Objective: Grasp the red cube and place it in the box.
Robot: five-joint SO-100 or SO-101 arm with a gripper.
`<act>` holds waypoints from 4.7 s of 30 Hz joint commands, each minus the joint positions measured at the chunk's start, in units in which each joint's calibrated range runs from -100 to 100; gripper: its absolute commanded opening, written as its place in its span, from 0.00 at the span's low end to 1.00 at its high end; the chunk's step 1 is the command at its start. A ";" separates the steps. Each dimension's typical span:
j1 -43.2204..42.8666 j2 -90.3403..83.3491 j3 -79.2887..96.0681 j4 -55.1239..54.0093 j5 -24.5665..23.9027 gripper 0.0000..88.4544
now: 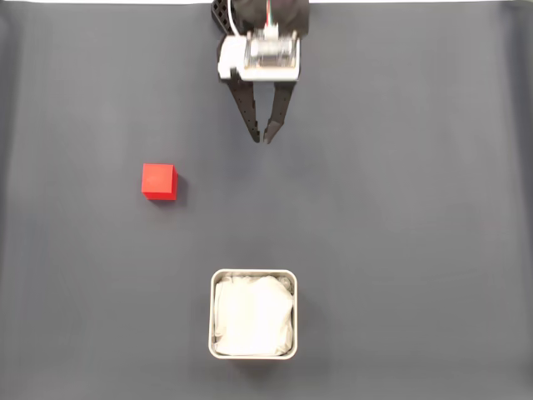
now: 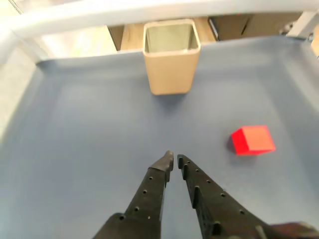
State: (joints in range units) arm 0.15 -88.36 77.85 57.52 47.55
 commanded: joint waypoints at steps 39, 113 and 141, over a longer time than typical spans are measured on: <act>20.59 34.38 -47.19 16.25 1.66 0.00; 31.88 54.91 -27.76 -18.09 4.79 0.29; 30.60 57.69 -20.09 -26.70 5.71 0.30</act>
State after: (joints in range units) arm 31.38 -30.61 57.78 32.06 52.77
